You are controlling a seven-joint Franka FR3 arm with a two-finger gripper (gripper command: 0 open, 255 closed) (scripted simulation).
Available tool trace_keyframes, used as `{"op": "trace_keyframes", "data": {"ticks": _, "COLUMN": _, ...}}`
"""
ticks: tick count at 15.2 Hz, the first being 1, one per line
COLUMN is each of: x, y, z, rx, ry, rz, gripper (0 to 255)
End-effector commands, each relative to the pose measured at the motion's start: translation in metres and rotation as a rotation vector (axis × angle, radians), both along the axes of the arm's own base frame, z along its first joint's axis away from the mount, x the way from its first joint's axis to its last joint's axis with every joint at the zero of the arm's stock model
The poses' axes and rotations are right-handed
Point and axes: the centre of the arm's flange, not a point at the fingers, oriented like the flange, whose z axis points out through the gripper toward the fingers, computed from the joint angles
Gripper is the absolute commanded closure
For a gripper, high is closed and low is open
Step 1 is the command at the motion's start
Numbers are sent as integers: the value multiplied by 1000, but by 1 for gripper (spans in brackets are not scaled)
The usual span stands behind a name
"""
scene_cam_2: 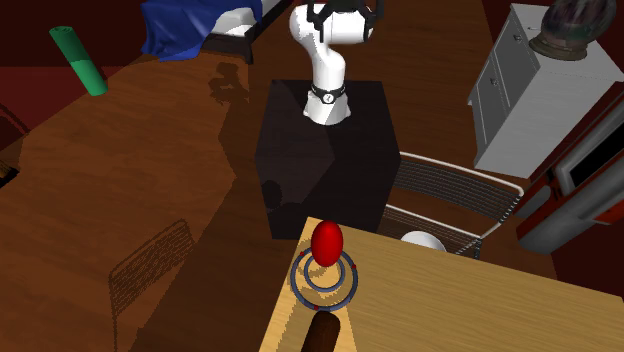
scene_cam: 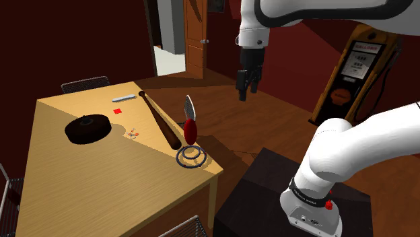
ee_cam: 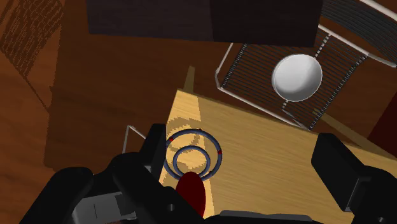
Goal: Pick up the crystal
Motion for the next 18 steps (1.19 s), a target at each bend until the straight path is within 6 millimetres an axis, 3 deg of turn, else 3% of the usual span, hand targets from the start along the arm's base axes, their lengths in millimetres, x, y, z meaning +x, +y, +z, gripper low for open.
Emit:
{"op": "trace_keyframes", "data": {"ticks": 1, "x": 0, "y": 0, "z": 0, "rx": 0, "ry": 0, "rz": 0, "gripper": 0}}
{"op": "trace_keyframes", "data": {"ticks": 9, "x": 113, "y": -15, "z": -50, "rx": 55, "ry": 124, "rz": -57, "gripper": 0}}
{"op": "trace_keyframes", "data": {"ticks": 18, "x": 230, "y": -36, "z": -124, "rx": 116, "ry": 264, "rz": -121, "gripper": 0}}
